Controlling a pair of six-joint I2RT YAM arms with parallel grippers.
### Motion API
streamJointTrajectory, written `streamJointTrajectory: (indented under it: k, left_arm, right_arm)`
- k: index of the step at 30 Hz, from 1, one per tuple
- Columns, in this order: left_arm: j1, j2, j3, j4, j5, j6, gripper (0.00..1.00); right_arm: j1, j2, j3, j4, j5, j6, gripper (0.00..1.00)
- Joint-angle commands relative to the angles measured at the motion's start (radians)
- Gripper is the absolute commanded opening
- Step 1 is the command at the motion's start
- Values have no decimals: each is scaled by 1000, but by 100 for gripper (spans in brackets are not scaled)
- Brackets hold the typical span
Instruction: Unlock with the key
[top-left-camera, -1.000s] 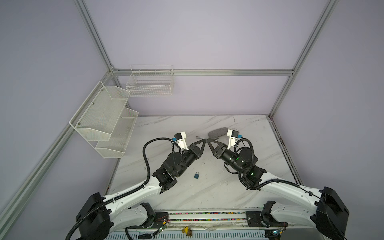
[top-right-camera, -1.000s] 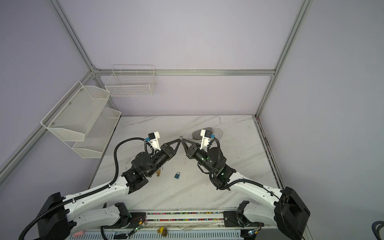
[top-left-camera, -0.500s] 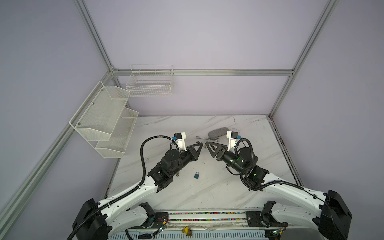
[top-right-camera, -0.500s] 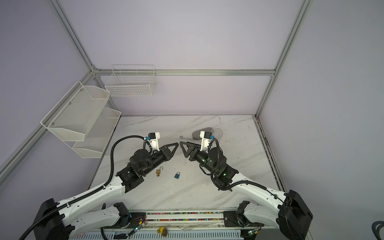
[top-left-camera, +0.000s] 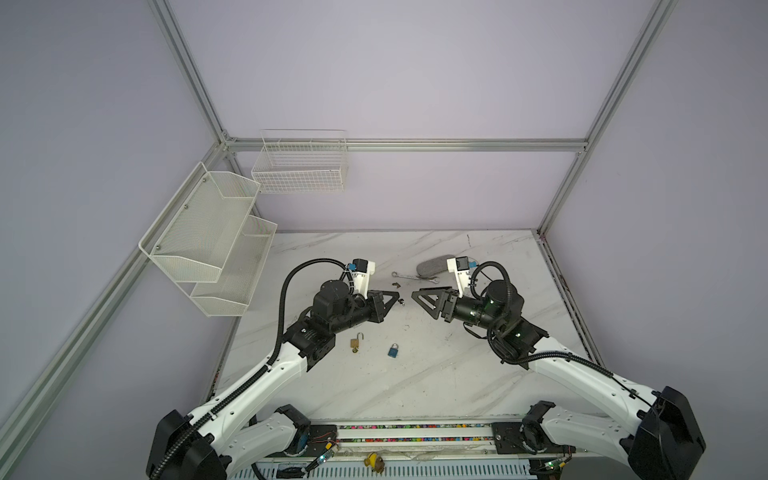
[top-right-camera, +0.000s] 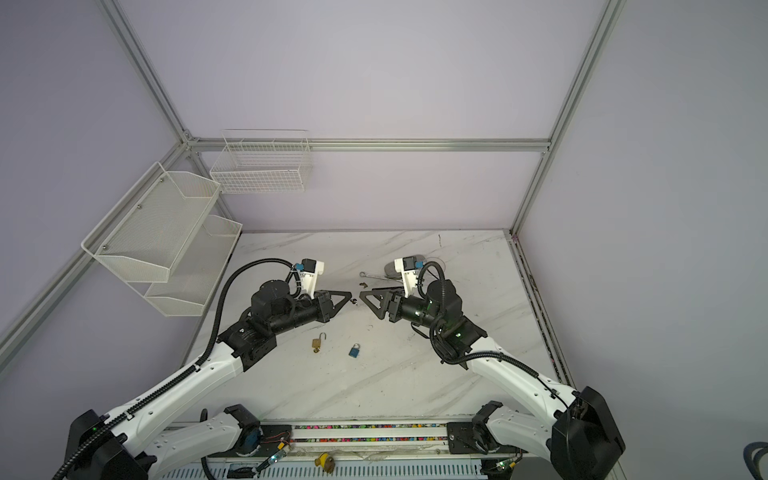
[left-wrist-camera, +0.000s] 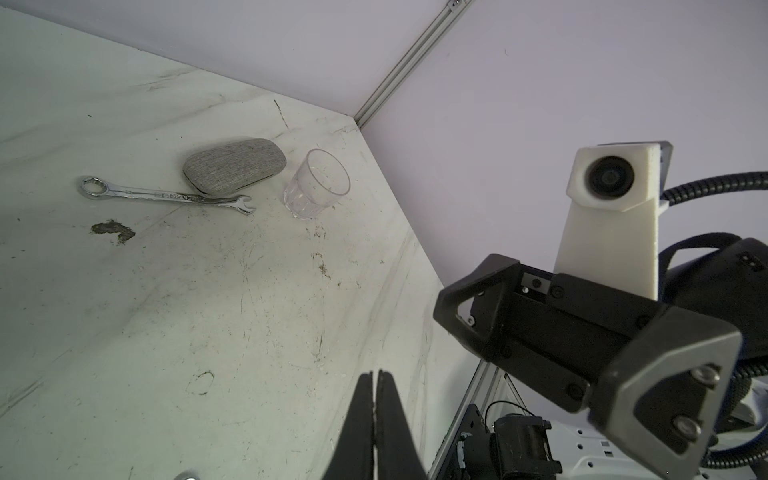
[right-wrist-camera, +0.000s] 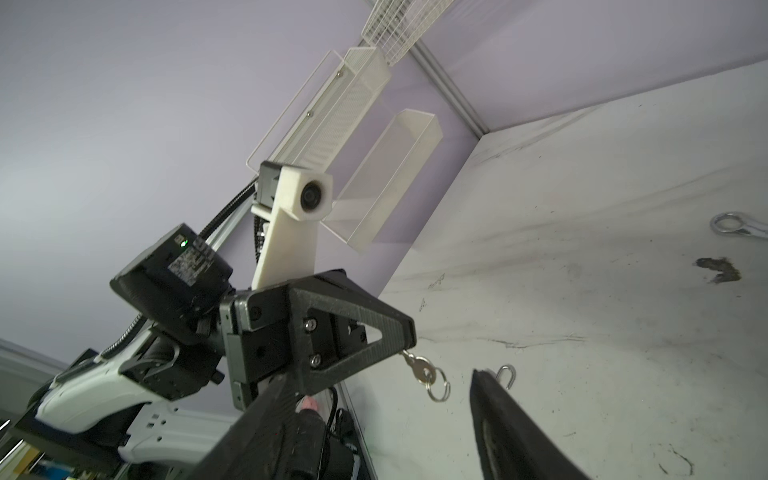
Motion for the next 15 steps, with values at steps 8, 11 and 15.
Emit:
streamJointTrajectory:
  k: [8, 11, 15]
  left_arm:
    - [13, 32, 93, 80, 144, 38, 0]
    - [13, 43, 93, 104, 159, 34, 0]
    - [13, 55, 103, 111, 171, 31, 0]
  right_arm:
    - [-32, 100, 42, 15, -187, -43, 61]
    - [-38, 120, 48, 18, -199, -45, 57]
    - [-39, 120, 48, 39, -214, -44, 52]
